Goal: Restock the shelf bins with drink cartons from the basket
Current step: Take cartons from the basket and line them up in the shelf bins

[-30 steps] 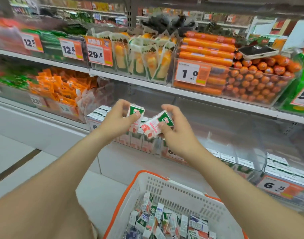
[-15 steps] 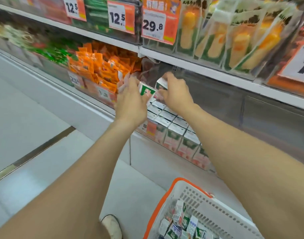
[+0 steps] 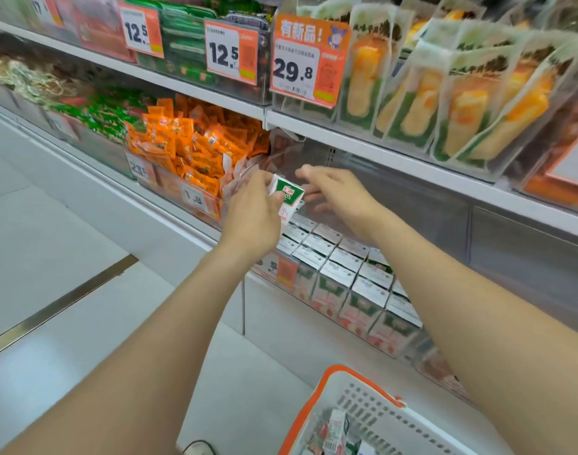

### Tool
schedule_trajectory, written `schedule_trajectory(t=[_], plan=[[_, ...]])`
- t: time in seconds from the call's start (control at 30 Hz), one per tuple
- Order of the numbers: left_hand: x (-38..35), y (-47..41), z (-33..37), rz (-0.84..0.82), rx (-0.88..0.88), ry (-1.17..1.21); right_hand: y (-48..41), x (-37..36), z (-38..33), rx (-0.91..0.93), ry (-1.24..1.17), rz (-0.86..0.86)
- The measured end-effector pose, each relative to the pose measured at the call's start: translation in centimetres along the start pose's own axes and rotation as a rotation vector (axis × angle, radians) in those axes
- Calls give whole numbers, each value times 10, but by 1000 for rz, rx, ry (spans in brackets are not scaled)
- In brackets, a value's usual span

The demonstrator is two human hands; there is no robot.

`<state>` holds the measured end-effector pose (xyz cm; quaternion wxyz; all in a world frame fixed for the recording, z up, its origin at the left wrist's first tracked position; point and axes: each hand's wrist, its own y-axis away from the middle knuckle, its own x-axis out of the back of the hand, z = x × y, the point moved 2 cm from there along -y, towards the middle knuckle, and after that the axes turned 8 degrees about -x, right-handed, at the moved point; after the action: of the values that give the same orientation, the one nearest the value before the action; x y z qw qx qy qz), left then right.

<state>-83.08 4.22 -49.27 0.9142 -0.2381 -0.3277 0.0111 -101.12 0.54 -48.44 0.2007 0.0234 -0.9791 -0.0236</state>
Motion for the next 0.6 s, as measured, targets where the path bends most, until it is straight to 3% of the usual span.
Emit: schedule_trajectory(t=[0.07,0.17,0.27,0.33,0.4,0.5,0.6], plan=[[-1,2,4,-43,-2,77,15,0,-5,81,1,-134],[-4,8,9,-68,-26,63,24,1,-3,161,67,-92],[-7,14,9,-83,-42,-127,21,6,10,162,14,210],[-12,23,9,-209,-18,-273,22,12,18,156,117,452],[-17,36,11,-386,9,-393,22,16,27,102,254,575],[-26,50,8,-618,7,-521,14,13,38,-32,364,493],[-28,53,9,-646,-14,-575,5,3,38,-73,443,385]])
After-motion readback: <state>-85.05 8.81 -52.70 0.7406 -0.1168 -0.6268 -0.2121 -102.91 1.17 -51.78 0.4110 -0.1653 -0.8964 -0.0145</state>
